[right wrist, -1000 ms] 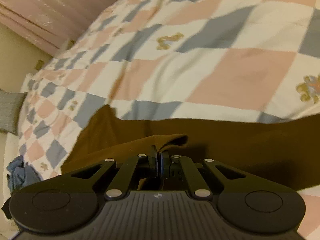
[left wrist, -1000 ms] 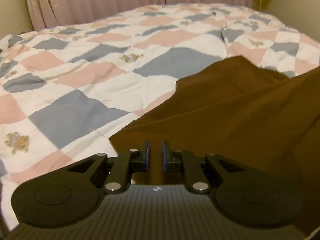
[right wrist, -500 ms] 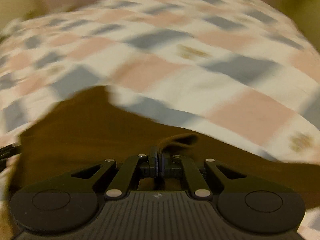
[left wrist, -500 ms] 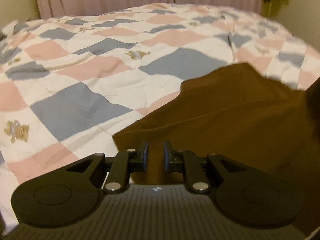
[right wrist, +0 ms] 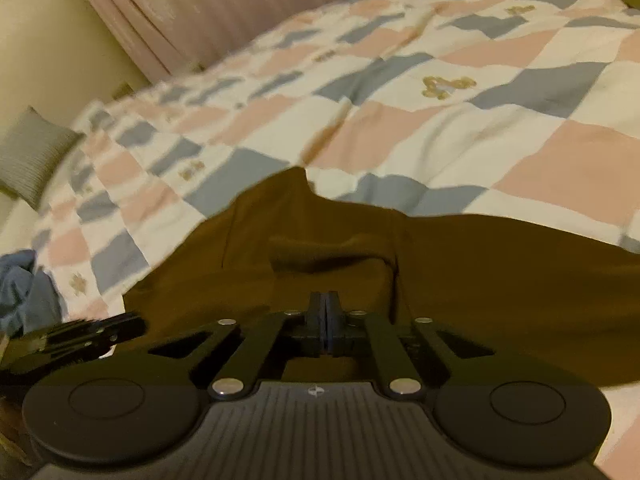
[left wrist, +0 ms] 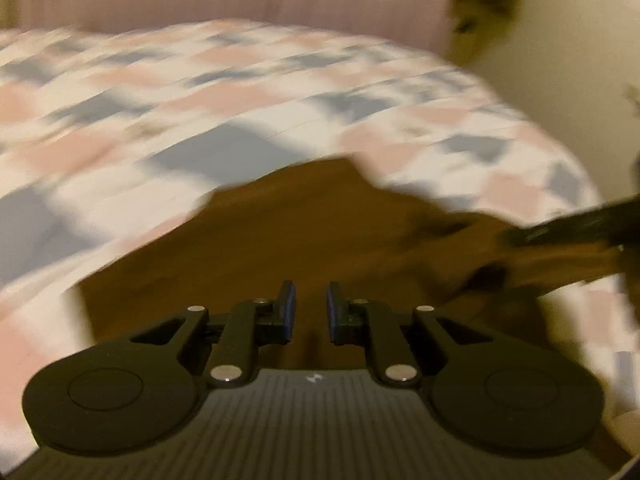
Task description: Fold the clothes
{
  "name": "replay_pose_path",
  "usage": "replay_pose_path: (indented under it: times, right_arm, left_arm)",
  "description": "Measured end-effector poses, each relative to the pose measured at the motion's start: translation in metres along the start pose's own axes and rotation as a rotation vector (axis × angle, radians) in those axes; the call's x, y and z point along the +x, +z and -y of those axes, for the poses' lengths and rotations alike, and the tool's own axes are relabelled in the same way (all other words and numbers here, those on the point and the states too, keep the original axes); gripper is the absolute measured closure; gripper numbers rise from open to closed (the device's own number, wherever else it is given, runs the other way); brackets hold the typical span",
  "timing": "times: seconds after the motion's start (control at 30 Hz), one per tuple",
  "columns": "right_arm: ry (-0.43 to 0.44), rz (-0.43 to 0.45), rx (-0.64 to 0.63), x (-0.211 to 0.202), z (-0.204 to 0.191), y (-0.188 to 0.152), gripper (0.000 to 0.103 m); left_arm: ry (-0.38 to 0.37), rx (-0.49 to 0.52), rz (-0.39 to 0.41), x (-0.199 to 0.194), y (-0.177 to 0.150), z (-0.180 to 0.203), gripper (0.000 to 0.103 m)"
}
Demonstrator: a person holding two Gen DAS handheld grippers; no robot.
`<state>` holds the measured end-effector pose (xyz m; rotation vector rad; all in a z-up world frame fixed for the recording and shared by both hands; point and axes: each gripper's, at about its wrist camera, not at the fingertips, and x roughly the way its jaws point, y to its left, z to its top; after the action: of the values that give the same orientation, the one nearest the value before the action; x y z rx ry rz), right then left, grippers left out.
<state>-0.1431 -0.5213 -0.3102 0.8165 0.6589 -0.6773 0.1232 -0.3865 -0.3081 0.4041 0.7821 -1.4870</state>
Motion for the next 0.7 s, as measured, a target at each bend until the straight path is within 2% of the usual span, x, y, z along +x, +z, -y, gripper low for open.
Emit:
replay_pose_path:
  times: [0.1,0.2,0.3,0.37,0.4,0.43,0.5,0.53,0.6,0.67,0.7]
  right_arm:
    - [-0.023,-0.052,0.029,0.02,0.011,-0.015,0.095]
    - [-0.019,-0.054,0.068,0.027,0.021,-0.028,0.098]
    - [0.043,-0.042,0.136,0.021,0.034,-0.033,0.095]
    - [0.081,-0.036,0.176,0.005,0.047,-0.033,0.09]
    - [0.099,-0.028,0.195,-0.006,0.054,-0.035,0.085]
    - [0.092,-0.013,0.215,-0.017,0.062,-0.036,0.074]
    - [0.048,0.042,0.297,-0.051,0.091,-0.045,0.064]
    - [0.029,0.073,0.344,-0.069,0.108,-0.049,0.064]
    - [-0.064,0.138,0.462,-0.105,0.148,-0.059,0.064]
    - [-0.183,0.23,0.582,-0.142,0.193,-0.071,0.064]
    - [-0.238,0.271,0.648,-0.158,0.214,-0.077,0.063]
  left_arm:
    - [-0.137,0.043,0.028,0.037,0.031,0.034,0.092]
    - [-0.184,0.092,-0.008,0.084,0.042,0.063,0.092]
    - [-0.091,0.173,-0.134,0.136,0.023,0.083,0.094]
    - [-0.029,0.209,-0.135,0.143,0.009,0.088,0.095]
    - [-0.02,0.193,-0.127,0.138,0.009,0.088,0.095]
    - [-0.012,0.173,-0.118,0.132,0.013,0.089,0.095]
    - [0.005,0.144,-0.054,0.108,0.023,0.093,0.095]
    - [-0.003,0.13,-0.014,0.096,0.027,0.095,0.095]
    - [-0.037,0.094,0.064,0.071,0.034,0.099,0.094]
    - [-0.056,0.099,0.076,0.066,0.031,0.108,0.09]
    - [-0.039,0.123,0.039,0.075,0.025,0.112,0.087]
